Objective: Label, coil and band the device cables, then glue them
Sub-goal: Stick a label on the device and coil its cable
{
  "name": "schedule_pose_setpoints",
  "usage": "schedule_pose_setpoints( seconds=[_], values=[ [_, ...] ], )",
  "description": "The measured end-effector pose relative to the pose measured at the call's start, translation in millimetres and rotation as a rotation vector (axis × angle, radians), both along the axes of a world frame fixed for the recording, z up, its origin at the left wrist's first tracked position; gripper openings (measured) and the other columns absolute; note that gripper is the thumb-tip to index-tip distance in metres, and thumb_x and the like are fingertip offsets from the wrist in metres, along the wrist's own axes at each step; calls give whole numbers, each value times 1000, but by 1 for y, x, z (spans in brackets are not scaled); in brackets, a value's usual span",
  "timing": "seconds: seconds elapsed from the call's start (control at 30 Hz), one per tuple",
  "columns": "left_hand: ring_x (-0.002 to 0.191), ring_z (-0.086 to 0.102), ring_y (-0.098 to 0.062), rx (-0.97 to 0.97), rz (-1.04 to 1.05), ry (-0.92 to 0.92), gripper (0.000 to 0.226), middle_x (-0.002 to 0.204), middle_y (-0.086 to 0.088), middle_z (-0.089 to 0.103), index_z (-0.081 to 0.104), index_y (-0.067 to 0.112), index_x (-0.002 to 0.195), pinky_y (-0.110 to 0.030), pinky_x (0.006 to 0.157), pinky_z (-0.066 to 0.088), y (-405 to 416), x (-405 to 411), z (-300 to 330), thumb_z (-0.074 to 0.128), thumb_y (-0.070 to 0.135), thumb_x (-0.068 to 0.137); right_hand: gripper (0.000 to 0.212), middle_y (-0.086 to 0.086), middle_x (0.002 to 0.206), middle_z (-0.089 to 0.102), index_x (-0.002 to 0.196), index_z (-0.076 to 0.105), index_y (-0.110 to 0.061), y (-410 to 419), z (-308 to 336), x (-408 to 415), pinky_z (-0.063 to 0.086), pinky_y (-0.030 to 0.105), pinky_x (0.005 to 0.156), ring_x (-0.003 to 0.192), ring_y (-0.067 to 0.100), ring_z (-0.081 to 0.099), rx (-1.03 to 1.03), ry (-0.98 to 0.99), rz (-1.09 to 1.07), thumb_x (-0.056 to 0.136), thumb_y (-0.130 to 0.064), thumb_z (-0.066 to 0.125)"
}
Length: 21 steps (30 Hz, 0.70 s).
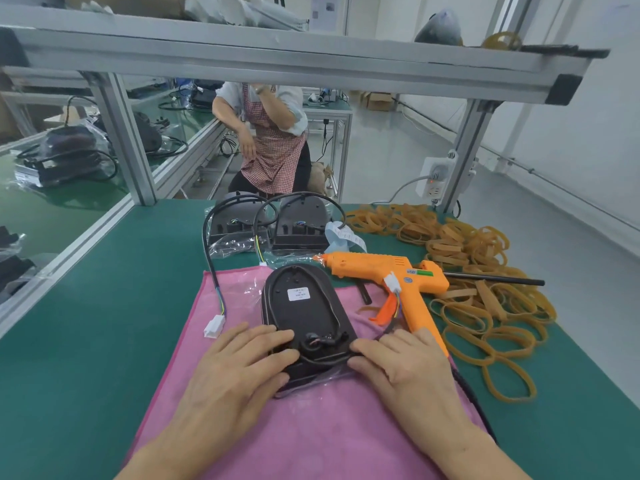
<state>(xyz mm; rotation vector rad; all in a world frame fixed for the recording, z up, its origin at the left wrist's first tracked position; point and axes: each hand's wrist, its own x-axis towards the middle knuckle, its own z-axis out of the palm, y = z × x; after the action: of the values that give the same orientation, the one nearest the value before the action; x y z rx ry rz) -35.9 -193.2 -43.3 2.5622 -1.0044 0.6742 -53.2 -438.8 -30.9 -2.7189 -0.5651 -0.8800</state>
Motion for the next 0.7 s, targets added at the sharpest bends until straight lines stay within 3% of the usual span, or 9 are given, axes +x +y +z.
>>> schedule_pose_setpoints(
  seconds=[0.13, 0.23, 0.3, 0.4, 0.53, 0.63, 0.7],
  values=[
    [106, 60, -12, -13, -21, -9, 42, 110, 8, 70, 76, 19, 95, -33, 100, 37, -4, 0, 6, 38, 36, 98, 9, -18, 85, 72, 91, 77, -27, 3, 11, -3, 40, 19, 78, 80, 0, 61, 448, 323, -23, 84, -30, 72],
    [99, 59, -10, -8, -2, -29, 25, 105, 8, 71, 74, 19, 95, -32, 98, 37, -6, -1, 11, 53, 26, 83, 13, -27, 80, 69, 90, 78, -30, 7, 20, 2, 41, 6, 70, 74, -6, 58, 707, 378, -10, 81, -20, 75],
    [91, 63, -13, 38, 23, -69, 33, 99, 7, 70, 73, 20, 105, -33, 96, 36, -10, -2, 14, 59, 17, 75, 15, -27, 76, 69, 89, 77, -30, 12, 27, 12, 41, 4, 68, 70, -7, 59, 754, 430, -15, 81, -17, 74],
    [79, 68, -21, 143, 50, -122, 56, 89, 1, 69, 74, 29, 111, -37, 90, 39, -17, -3, 18, 42, 10, 69, 19, -14, 79, 70, 97, 73, -24, 16, 33, 31, 42, 5, 68, 71, -6, 60, 744, 580, -9, 83, -12, 73],
    [95, 58, -22, 173, 60, -117, 60, 91, -4, 69, 76, 34, 103, -45, 90, 50, -22, -4, 18, 35, 12, 64, 36, 9, 85, 73, 115, 64, -16, 9, 38, 50, 51, 24, 84, 83, 15, 68, 787, 849, -18, 81, -11, 75],
    [105, 49, -23, 100, 9, -115, 48, 110, -6, 65, 74, 28, 104, -43, 96, 42, -32, -2, 14, 44, 17, 69, 34, -1, 60, 63, 113, 66, -12, 7, 40, 55, 48, 19, 69, 61, 10, 60, 840, 954, 22, 81, -5, 74],
    [103, 49, -21, 61, -6, -124, 45, 110, -3, 67, 74, 25, 105, -40, 94, 38, -43, 2, 8, 45, 17, 72, 34, -7, 55, 55, 114, 64, -14, 7, 41, 57, 41, 17, 63, 55, 7, 50, 811, 978, 49, 82, -4, 73]
  ],
)
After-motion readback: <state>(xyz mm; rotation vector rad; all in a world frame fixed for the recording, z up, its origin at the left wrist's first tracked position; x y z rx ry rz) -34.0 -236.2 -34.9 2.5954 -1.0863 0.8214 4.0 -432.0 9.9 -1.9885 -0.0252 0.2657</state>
